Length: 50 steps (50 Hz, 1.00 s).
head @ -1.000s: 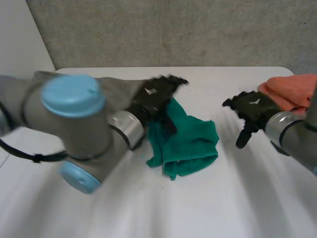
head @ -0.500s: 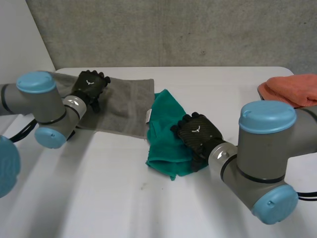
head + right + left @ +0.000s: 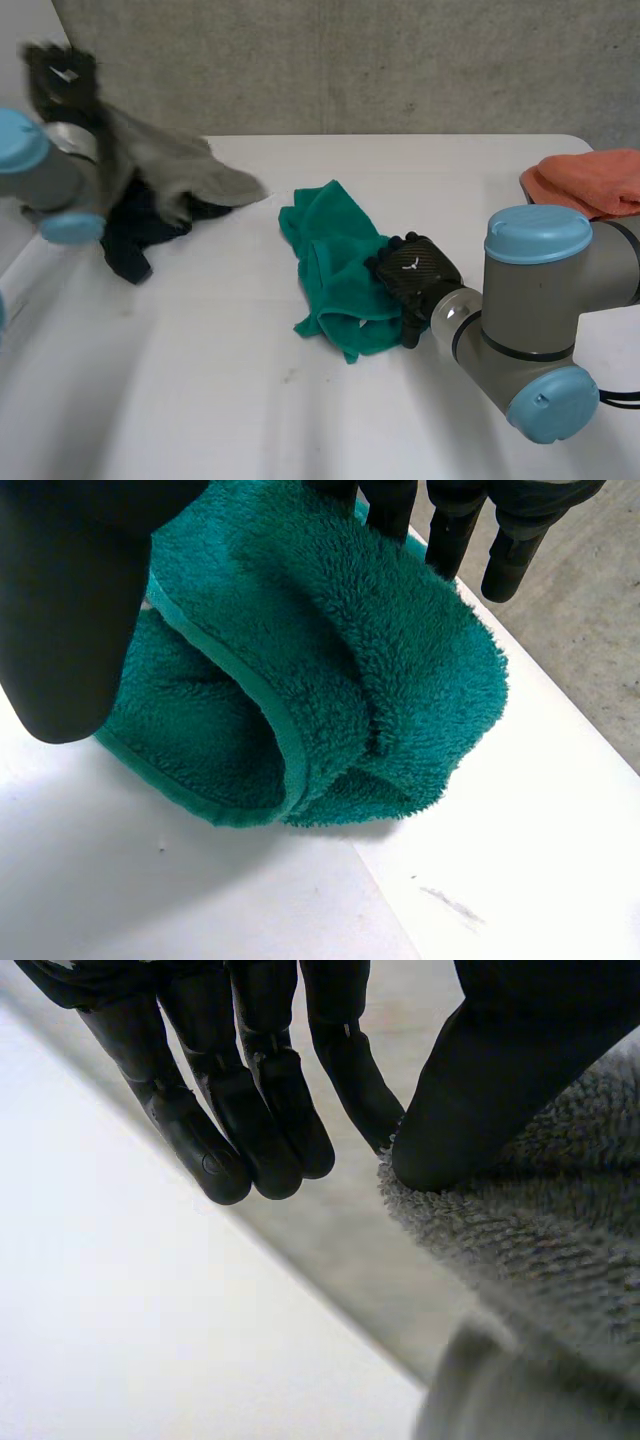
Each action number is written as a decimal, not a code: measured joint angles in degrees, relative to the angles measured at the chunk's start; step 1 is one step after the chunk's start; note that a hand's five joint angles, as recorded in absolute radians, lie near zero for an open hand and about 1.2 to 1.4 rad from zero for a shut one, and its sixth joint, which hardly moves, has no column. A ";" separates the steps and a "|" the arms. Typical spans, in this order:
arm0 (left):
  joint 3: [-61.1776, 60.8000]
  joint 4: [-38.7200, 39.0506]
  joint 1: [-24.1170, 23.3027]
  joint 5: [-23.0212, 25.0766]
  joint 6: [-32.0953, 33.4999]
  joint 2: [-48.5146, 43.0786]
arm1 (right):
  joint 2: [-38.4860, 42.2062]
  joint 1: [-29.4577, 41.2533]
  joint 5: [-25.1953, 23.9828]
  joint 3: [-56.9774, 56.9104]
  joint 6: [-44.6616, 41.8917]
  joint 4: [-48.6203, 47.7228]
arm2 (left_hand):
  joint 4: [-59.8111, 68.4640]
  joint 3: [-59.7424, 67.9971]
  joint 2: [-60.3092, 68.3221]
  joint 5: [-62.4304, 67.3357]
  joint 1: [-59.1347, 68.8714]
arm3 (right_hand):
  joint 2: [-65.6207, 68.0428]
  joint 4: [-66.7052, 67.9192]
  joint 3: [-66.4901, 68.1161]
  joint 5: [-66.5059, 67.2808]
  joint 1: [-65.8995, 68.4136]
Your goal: Fold the laundry.
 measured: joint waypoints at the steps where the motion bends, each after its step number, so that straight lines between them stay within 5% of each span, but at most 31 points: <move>1: 0.23 0.82 1.01 -0.82 -0.39 0.83 | 0.00 0.07 0.01 -0.02 0.00 0.10 | 0.00 0.00 0.00 0.00 0.00 | 0.00 0.00 0.00 0.00 0.00; 13: 2.24 -4.35 4.91 0.28 -1.92 0.36 | -0.17 0.52 0.07 -0.08 -0.43 1.25 | -2.56 -2.24 -2.54 -0.70 -1.30 | 0.00 0.00 0.00 0.00 0.00; 14: 1.81 -5.31 4.88 1.20 -1.94 -0.01 | -0.20 0.46 0.09 -0.10 -0.57 1.37 | -18.87 -18.23 -18.91 -15.76 -19.24 | 0.00 0.00 0.00 0.00 0.00; 16: 0.81 -6.53 4.77 2.39 -1.98 -0.35 | -0.27 0.34 0.14 -0.16 -0.70 1.48 | -24.84 -25.18 -25.98 -21.68 -26.40 | 0.00 0.00 0.00 0.00 0.00; 18: -0.83 -7.68 4.49 3.59 -2.05 -0.36 | -0.43 0.20 0.19 -0.25 -0.77 1.58 | -49.04 -47.68 -48.71 -45.51 -52.01 | 0.00 0.00 0.00 0.00 0.00; 23: -8.76 -9.31 2.61 6.11 -2.39 3.25 | -1.83 -0.64 0.28 -0.53 -0.41 1.85 | -57.05 -56.12 -56.87 -53.20 -56.03 | 0.00 0.00 0.00 0.00 0.00; 30: -22.98 -10.18 -3.41 10.07 -4.62 13.69 | -4.46 -2.68 0.32 -1.13 2.25 3.12 | -57.05 -56.12 -56.91 -53.20 -56.03 | 0.00 0.00 0.00 0.00 0.00; 38: -35.19 -17.17 -15.60 16.28 -13.06 23.51 | -6.84 -7.10 0.19 -3.23 8.33 8.17 | -56.93 -56.07 -56.79 -53.20 -55.83 | 0.00 0.00 0.00 0.00 0.00; 50: -32.51 -27.28 -31.89 14.54 -27.11 16.67 | -3.57 -12.99 -0.68 -7.68 12.57 20.27 | -56.60 -55.66 -56.18 -52.91 -55.63 | 0.00 0.00 0.00 0.00 0.00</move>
